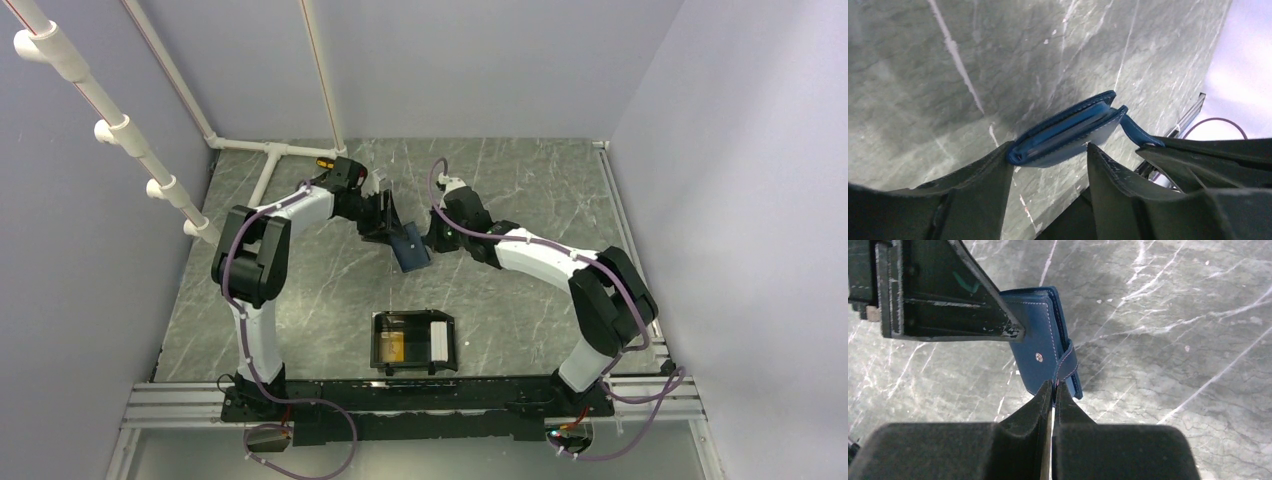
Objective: Put the credit cards into the card holder
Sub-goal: Open the card holder at the center of the board.
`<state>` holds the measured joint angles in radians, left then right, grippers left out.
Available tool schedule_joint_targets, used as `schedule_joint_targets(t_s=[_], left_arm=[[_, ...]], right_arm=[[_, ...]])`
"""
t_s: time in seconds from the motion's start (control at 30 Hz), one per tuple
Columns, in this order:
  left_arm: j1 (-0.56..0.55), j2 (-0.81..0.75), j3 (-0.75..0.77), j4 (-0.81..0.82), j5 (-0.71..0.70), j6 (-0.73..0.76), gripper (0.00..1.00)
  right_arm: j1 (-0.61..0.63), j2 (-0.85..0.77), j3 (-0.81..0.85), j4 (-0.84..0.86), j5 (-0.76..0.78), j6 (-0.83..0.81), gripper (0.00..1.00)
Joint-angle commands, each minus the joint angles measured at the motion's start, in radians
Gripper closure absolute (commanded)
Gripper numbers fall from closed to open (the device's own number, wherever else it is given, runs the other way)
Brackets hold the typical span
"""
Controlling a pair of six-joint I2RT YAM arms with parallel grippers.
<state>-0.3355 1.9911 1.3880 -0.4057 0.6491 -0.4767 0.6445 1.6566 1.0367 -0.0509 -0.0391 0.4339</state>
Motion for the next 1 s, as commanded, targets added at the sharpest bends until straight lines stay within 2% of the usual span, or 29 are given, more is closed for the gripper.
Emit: schedule_joint_targets(t_s=[0.0, 0.03, 0.13, 0.2, 0.5, 0.6, 0.7, 0.8, 0.97], left_arm=[[0.001, -0.022, 0.04, -0.043, -0.046, -0.002, 0.37], [0.0, -0.025, 0.044, -0.053, -0.061, 0.003, 0.34], [0.0, -0.043, 0.052, -0.092, -0.116, 0.012, 0.03], [0.001, -0.049, 0.061, -0.123, -0.144, 0.013, 0.01], [-0.042, -0.071, 0.044, -0.074, -0.082, -0.051, 0.01], [-0.069, -0.088, 0.055, -0.078, -0.151, -0.021, 0.0], [-0.075, -0.068, 0.082, -0.138, -0.202, 0.001, 0.09], [-0.08, -0.05, 0.088, -0.154, -0.209, 0.01, 0.22], [-0.082, -0.043, 0.094, -0.21, -0.271, 0.049, 0.33]], right_arm=[[-0.01, -0.057, 0.019, 0.056, -0.043, 0.026, 1.0], [-0.015, -0.061, 0.016, 0.056, -0.044, 0.032, 1.0], [-0.03, -0.069, 0.015, 0.056, -0.064, 0.048, 1.0], [-0.031, -0.072, 0.02, 0.056, -0.073, 0.061, 1.0], [-0.031, -0.054, 0.033, 0.066, -0.122, 0.088, 1.0], [-0.031, -0.058, 0.033, 0.066, -0.116, 0.085, 1.0], [-0.031, -0.063, 0.029, 0.063, -0.11, 0.082, 1.0], [-0.031, -0.064, 0.024, 0.058, -0.098, 0.08, 1.0], [-0.031, -0.078, 0.005, 0.056, -0.082, 0.071, 1.0]])
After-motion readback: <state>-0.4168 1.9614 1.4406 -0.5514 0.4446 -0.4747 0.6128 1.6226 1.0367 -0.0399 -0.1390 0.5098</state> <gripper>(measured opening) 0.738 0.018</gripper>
